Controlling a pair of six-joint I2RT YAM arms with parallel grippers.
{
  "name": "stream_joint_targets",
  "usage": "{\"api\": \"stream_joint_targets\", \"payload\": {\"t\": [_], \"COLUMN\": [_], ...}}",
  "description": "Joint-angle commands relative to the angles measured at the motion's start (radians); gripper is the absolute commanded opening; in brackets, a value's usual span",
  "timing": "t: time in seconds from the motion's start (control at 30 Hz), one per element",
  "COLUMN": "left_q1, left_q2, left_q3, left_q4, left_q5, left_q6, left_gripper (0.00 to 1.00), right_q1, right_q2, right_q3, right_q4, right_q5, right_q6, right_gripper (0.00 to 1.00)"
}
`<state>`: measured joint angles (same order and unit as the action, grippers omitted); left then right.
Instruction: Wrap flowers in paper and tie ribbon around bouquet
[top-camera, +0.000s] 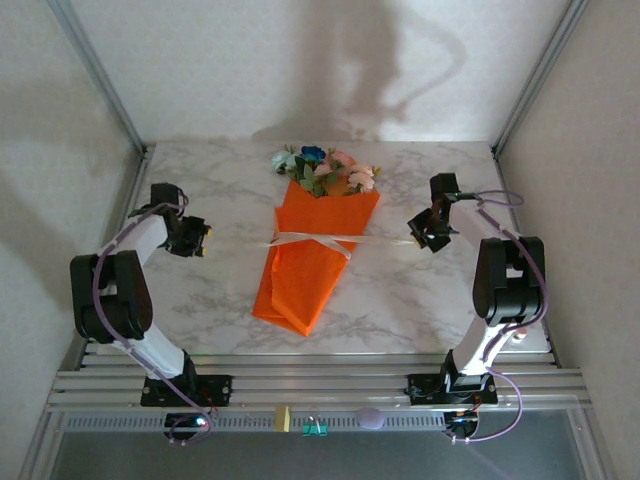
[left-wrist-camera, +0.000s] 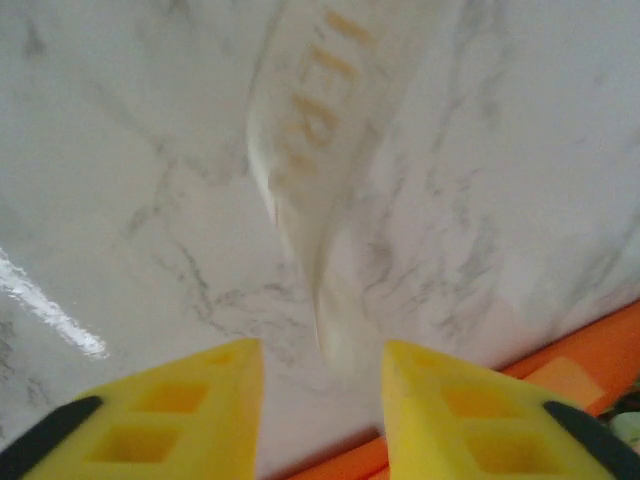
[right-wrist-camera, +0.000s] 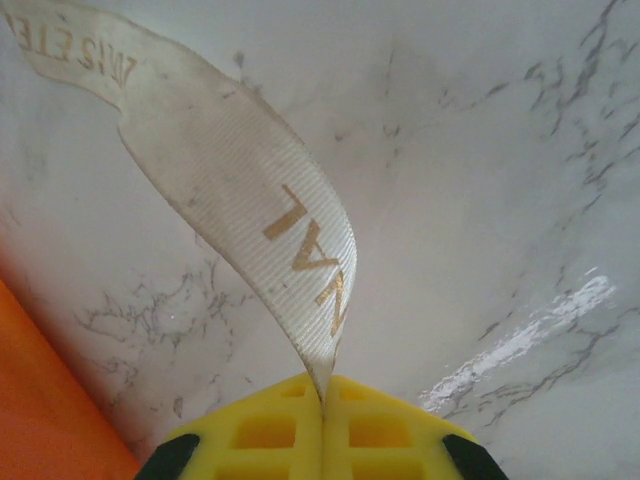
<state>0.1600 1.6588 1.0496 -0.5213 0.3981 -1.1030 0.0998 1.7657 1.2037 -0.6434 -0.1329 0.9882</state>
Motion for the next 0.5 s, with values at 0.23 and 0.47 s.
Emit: {"api": "stream_joint_targets", "payload": {"t": [0.23, 0.47], "left_q1": [-0.073, -0.154], "left_q2": [-0.136, -0.174], "left_q3": [0.148, 0.130], "left_q4": [-0.192, -0.124], "left_q5": [-0.079, 0.010], "left_q6": [-0.120, -0.270], "left_gripper": [0.99, 0.86], "right_q1": [0.067, 0.066], "right_q2": [0.006, 0.009], "right_q3": [-0.012, -0.015], "right_q4": [-0.060, -0.063], "right_q5": [0.021, 0.023], "right_q6": [0.030, 0.032], "right_gripper": [0.00, 0.04]}}
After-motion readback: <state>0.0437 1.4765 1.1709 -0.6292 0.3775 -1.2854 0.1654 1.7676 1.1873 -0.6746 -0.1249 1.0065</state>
